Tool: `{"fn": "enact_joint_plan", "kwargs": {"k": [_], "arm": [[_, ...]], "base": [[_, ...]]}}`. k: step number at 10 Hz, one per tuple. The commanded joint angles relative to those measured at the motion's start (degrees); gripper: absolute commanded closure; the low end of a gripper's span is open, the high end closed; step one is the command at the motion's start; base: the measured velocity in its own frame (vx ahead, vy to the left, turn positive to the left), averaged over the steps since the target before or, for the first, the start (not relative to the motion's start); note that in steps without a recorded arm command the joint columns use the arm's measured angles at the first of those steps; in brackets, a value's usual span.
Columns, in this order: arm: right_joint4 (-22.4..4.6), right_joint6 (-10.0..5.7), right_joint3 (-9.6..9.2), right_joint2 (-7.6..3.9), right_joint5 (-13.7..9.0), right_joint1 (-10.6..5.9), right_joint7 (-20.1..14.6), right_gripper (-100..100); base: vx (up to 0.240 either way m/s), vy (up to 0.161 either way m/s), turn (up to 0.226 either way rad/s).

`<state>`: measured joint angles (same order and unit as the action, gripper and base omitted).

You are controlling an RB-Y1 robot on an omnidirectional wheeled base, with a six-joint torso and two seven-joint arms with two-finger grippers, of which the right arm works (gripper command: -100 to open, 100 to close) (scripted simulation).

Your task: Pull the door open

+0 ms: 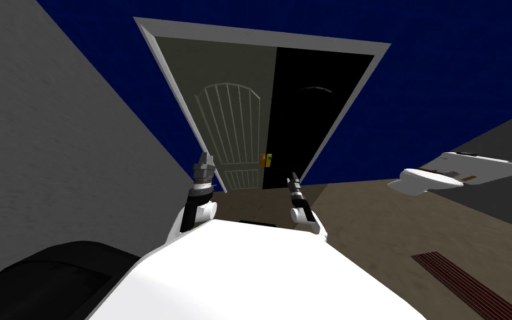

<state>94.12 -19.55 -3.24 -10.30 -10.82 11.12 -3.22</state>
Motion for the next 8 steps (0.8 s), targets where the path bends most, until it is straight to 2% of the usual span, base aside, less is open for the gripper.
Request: {"fn": "enact_joint_plan", "kwargs": {"k": [1, 8], "arm": [[-2.30, 0.16, -0.34, -0.53, -0.33, -1.34, 0.04, -100], [-11.11, 0.46, -1.95, -2.44, -1.54, -6.17, 0.46, -100]], "base": [[0.118, 0.029, 0.061], [0.104, 0.015, 0.060]]}}
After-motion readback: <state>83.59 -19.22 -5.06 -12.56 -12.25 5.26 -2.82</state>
